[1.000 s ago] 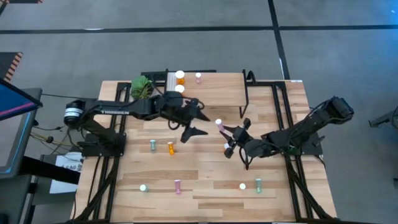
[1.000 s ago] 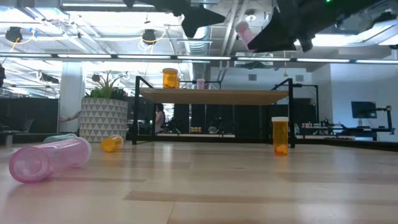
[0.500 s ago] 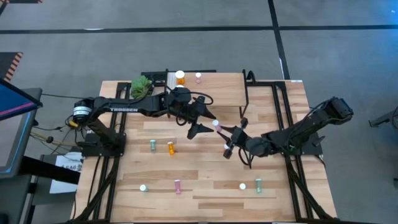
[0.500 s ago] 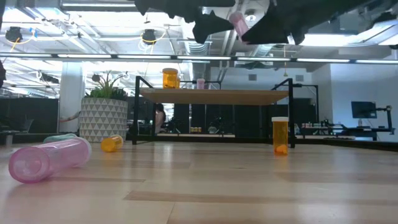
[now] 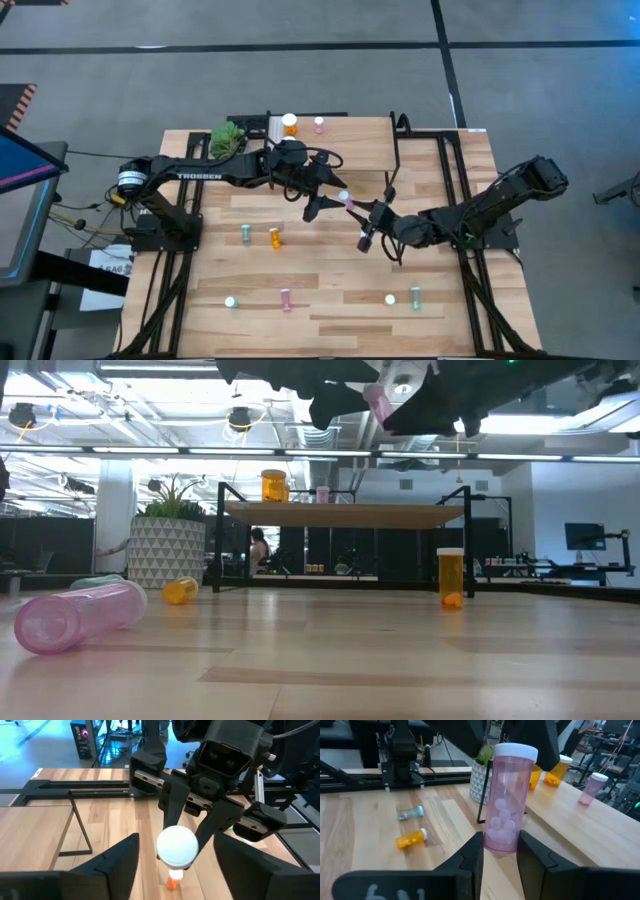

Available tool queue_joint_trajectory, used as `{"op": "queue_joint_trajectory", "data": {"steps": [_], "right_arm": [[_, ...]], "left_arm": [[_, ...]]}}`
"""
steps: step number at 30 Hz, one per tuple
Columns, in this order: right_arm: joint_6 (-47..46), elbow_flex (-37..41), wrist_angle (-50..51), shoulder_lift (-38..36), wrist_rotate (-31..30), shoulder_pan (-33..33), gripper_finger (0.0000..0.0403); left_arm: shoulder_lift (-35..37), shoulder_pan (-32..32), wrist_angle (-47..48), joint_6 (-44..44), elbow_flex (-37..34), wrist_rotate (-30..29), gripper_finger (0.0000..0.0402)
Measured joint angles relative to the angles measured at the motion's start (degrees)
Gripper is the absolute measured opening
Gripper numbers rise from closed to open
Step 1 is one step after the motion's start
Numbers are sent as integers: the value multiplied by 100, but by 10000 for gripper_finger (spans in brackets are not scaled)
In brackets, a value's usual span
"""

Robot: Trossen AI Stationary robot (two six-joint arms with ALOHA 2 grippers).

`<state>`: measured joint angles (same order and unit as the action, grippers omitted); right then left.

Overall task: Pick and place medicine bottles onto shelf by color
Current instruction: Put the top pink bottle aligned with the other pink pill bottle on the shelf

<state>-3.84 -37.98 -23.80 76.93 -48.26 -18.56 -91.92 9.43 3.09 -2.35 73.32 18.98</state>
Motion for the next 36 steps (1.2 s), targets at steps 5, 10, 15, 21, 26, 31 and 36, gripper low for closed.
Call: {"op": "queue_joint_trajectory", "data": {"steps": [5, 10, 15, 21, 26, 31, 36], "right_arm": [[-2, 0, -3, 0, 23, 8, 109], [-15, 0, -7, 0, 30, 29, 109], [-13, 0, -20, 0, 45, 34, 109], [-13, 0, -19, 0, 45, 34, 109], [-9, 0, -19, 0, 43, 34, 112], [101, 0, -21, 0, 36, 49, 142], [157, 2, 21, -2, -30, 57, 183]], "left_arm": [[0, 0, 2, 0, 0, 0, 185], [0, 0, 74, -2, 0, 20, 143], [0, 0, 145, -20, 0, 26, 115], [0, 0, 153, -20, 0, 28, 99], [2, 0, 172, 27, -1, 31, 99], [7, 72, 305, 62, 54, 65, 99], [7, 182, 1059, -107, 490, -187, 99]]}}
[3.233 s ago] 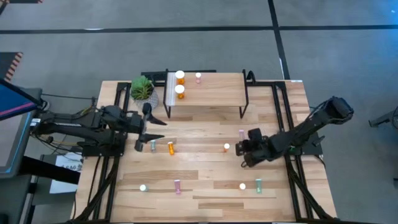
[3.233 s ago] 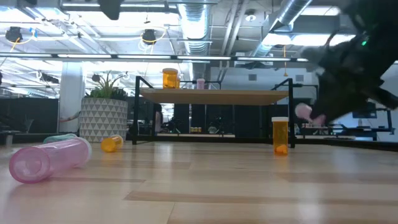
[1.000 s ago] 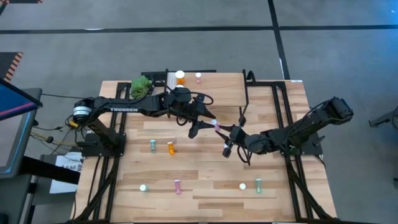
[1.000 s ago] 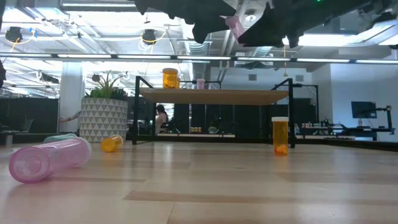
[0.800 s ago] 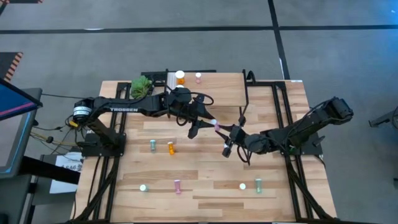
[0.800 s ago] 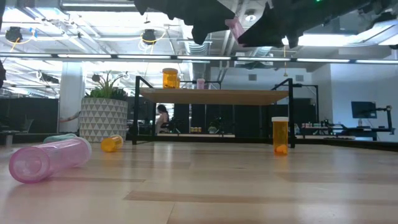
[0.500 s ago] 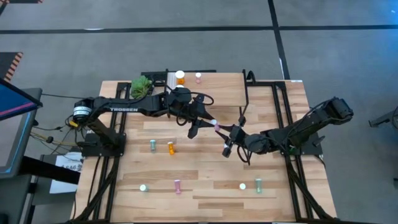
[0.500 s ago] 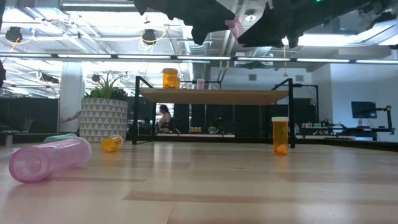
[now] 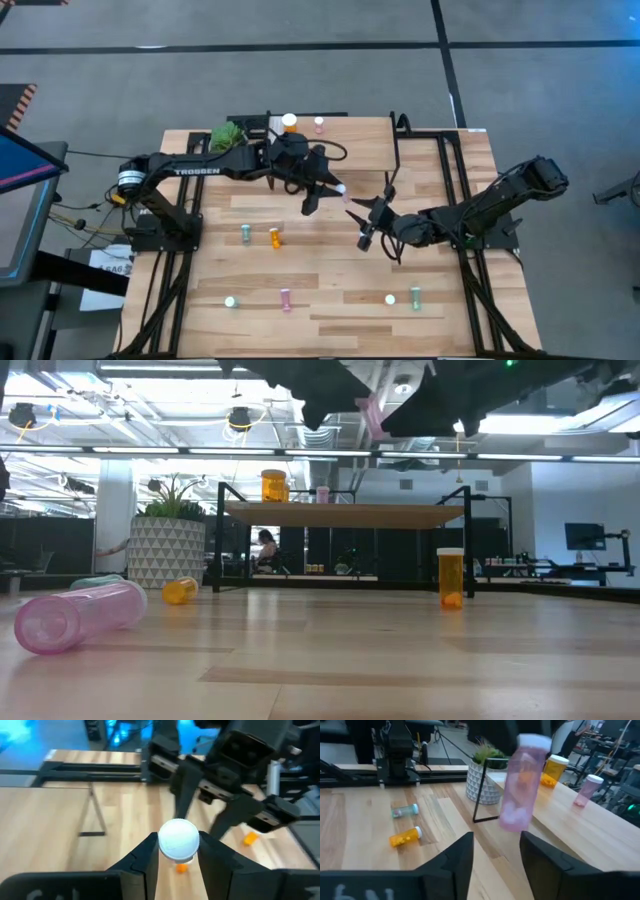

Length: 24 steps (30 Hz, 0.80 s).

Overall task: Pick and place medicine bottles onto shelf by color
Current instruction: Put the top pink bottle aligned with the other pink pill bottle on the shelf

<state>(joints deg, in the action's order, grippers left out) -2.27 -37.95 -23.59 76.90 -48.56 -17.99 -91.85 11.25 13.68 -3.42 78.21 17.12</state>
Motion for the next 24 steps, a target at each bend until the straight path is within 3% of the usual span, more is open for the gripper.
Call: {"op": "queue_joint_trajectory", "data": {"steps": [5, 11, 18, 24], "right_arm": [[52, 0, 125, 0, -255, 14, 207], [125, 0, 155, -24, -264, 14, 211], [125, 0, 264, -24, -264, 10, 203], [86, 0, 344, -24, -262, 10, 205]], "left_arm": [[0, 132, 946, -329, 587, -596, 99], [4, 561, 1708, -585, 931, -1828, 99], [-129, 1369, 1795, -415, 917, -1848, 98], [-500, 1617, 1586, -294, 892, -1625, 101]]}}
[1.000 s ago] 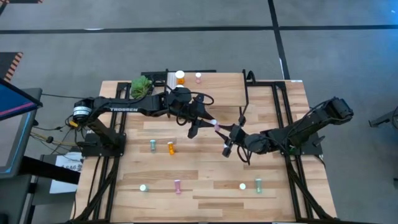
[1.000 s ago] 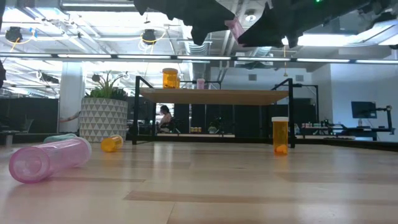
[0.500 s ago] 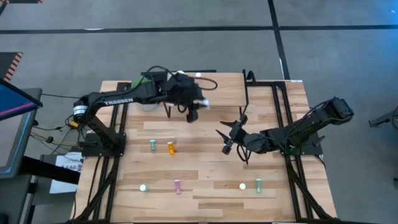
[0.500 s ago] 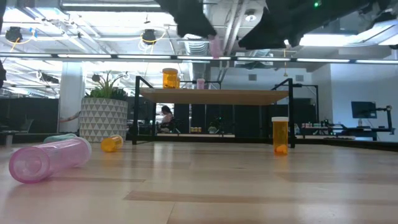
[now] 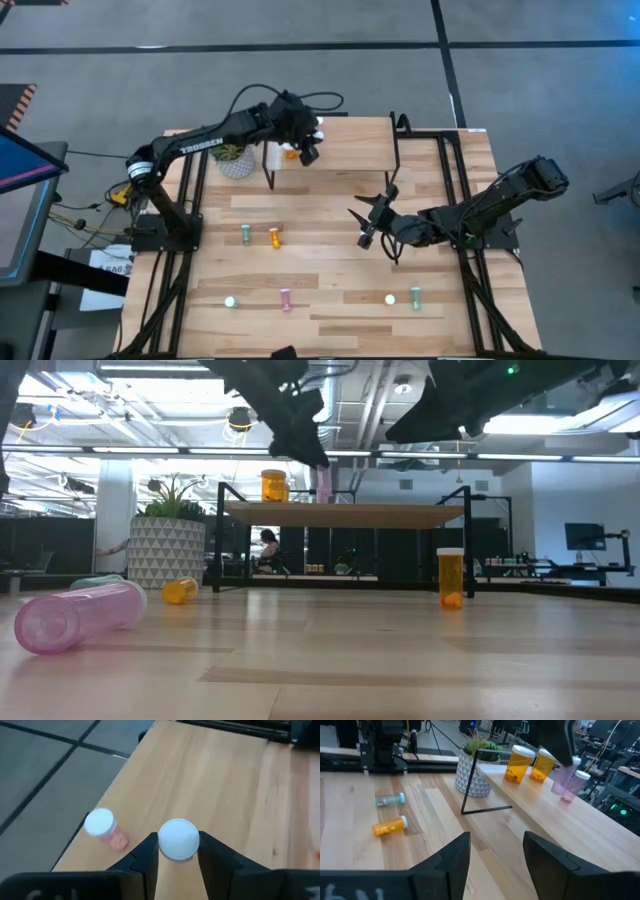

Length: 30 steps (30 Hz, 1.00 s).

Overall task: Pick and place medicine bottles onto shelf by color
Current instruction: Put the top pink bottle aligned with the other pink pill bottle on the shelf

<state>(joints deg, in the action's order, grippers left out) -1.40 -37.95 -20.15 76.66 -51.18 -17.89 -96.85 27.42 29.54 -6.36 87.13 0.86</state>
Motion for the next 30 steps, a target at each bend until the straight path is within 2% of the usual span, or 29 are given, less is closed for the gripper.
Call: {"op": "queue_joint_trajectory", "data": {"steps": [6, 12, 30], "right_arm": [[-24, 0, 25, 0, 0, -1, 202], [-53, 0, 44, 0, 2, 0, 202], [-130, 0, 42, 0, 4, 0, 203]], "left_arm": [[-271, 59, -7, 57, 0, -12, 104], [-267, 72, -28, 60, -2, -223, 105], [-267, 107, 59, 60, -2, -153, 105]]}}
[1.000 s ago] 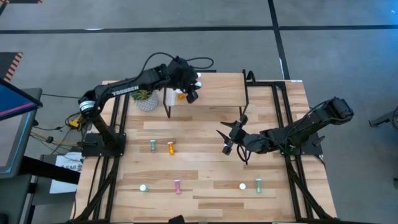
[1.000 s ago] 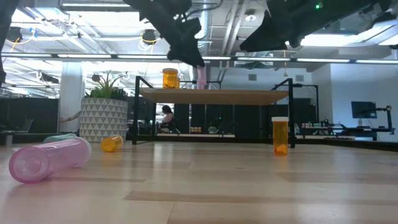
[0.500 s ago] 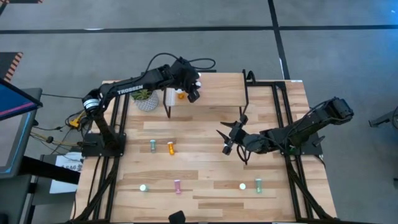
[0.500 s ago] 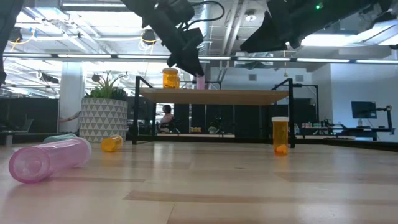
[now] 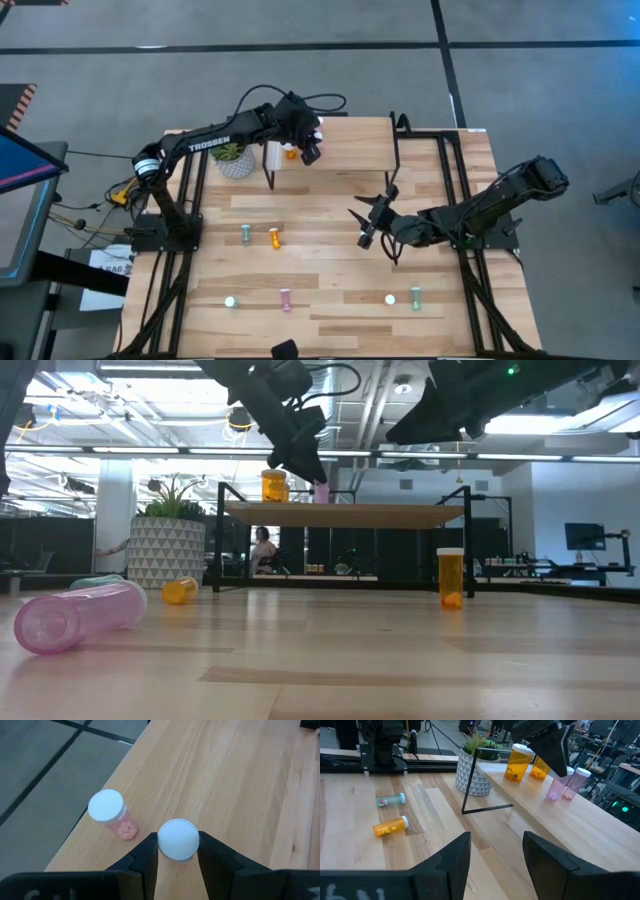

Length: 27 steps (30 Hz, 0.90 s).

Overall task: Pick and place medicine bottles onto shelf by color
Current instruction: Put the top pink bottle aligned with the other pink pill bottle on the shelf

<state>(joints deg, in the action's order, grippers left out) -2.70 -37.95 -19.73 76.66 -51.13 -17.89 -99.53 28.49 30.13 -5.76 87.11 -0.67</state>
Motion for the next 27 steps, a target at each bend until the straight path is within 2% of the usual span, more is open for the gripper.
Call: {"op": "queue_joint_trajectory", "data": {"steps": [22, 27], "right_arm": [[-28, 0, 0, 0, 2, 2, 204], [-30, 0, 0, 0, 2, 2, 204]], "left_arm": [[2, 0, 33, 42, 0, 50, 106], [2, -2, 35, 44, 0, 54, 130]]}}
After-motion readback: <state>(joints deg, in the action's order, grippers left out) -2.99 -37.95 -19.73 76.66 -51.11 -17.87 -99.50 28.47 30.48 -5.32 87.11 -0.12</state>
